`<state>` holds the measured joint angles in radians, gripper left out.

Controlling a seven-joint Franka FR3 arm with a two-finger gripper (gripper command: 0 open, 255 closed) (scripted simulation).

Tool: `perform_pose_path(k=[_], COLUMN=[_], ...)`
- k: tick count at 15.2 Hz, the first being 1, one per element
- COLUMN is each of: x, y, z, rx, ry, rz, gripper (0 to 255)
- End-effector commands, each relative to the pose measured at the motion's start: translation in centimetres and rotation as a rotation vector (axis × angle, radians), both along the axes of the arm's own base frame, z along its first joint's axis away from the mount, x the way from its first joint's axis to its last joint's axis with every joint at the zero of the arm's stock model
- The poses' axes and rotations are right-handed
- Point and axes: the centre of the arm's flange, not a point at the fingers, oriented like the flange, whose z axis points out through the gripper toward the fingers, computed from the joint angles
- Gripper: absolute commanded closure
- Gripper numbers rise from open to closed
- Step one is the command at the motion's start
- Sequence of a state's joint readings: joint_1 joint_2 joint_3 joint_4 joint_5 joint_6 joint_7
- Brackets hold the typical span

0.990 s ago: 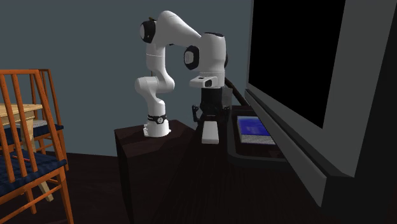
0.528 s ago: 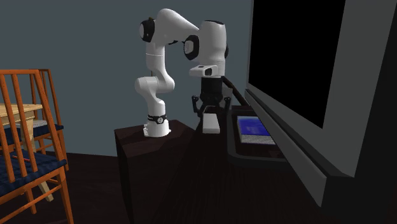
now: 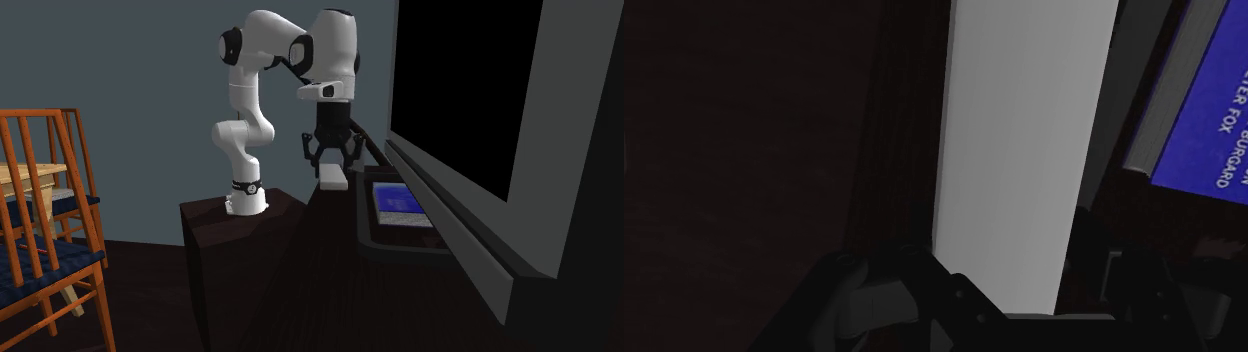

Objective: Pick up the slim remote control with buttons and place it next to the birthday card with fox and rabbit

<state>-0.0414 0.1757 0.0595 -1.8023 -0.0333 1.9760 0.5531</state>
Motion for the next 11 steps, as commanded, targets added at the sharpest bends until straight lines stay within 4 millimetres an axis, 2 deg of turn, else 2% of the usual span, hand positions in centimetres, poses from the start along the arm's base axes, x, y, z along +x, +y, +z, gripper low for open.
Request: perform_pose_path(k=[1,11], x=[0.0,0.0], y=[0.0,0.0], z=[1.1,6.4], rx=[0.000,0.000], ry=[0.000,0.000], rz=[0.000,0.000], gripper=[255,255])
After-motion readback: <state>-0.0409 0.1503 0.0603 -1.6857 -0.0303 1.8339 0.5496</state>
